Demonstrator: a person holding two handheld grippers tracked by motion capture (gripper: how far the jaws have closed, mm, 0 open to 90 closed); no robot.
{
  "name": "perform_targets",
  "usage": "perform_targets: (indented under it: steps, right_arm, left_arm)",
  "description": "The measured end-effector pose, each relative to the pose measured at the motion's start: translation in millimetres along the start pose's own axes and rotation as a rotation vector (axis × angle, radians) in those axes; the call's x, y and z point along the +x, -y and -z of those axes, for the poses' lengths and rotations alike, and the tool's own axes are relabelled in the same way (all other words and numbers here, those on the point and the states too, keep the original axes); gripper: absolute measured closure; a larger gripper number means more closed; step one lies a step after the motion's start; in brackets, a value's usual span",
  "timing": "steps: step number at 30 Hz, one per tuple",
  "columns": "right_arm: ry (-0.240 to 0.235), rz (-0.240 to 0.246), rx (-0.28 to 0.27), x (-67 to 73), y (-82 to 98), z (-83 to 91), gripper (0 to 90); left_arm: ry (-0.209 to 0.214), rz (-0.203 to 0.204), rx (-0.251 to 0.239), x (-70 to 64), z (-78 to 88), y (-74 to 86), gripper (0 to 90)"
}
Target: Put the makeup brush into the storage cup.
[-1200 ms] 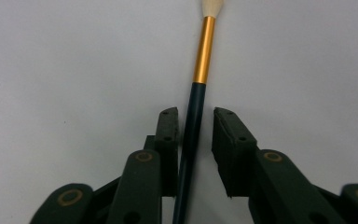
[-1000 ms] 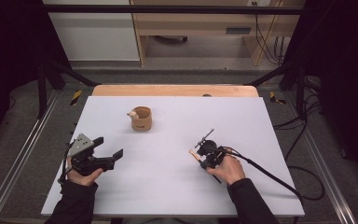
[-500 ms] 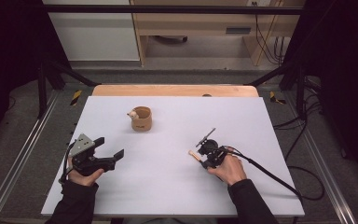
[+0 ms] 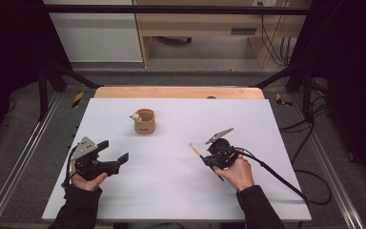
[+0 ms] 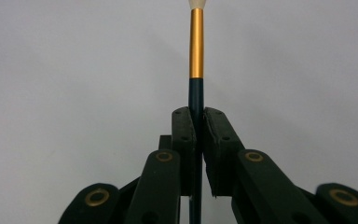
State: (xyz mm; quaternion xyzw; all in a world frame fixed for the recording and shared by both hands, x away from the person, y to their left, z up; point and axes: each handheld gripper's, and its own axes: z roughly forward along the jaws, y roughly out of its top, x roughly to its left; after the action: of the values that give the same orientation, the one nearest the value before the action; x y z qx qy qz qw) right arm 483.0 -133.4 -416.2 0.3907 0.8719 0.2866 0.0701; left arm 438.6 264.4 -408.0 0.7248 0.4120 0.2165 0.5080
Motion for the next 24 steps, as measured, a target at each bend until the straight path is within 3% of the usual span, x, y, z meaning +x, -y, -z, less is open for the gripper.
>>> perform_targets:
  steps: [3, 4, 5, 9, 10, 15, 24]
  right_arm:
    - [-0.011, -0.003, -0.076, 1.8, 1.8, 2.9, 83.6]
    - [-0.018, 0.001, -0.126, 3.1, 3.4, 4.6, 83.6]
    - [-0.018, 0.001, -0.126, 3.1, 3.4, 4.6, 83.6]
    - [-0.041, 0.001, -0.237, 2.7, 6.8, 7.2, 83.6]
    - [-0.041, 0.001, -0.237, 2.7, 6.8, 7.2, 83.6]
    - [-0.074, -0.009, -0.344, 1.5, 9.7, 13.3, 83.6]
    - [-0.107, -0.007, -0.412, 3.9, 8.5, 10.5, 83.6]
  left_arm:
    - [0.002, 0.004, -0.002, -2.3, -0.3, -0.5, 7.0]
    - [0.004, 0.006, -0.004, -3.3, -0.2, -0.8, 7.0]
    - [0.007, 0.008, -0.007, -3.8, -0.1, -1.0, 7.0]
    - [0.014, 0.018, -0.014, -7.5, -0.3, -2.4, 7.0]
    - [0.016, 0.019, -0.016, -8.5, -0.4, -2.9, 7.0]
    - [0.03, 0.034, -0.03, -14.3, -0.6, -6.0, 7.0]
    - [0.057, 0.055, -0.053, -22.5, -4.0, -12.2, 7.2]
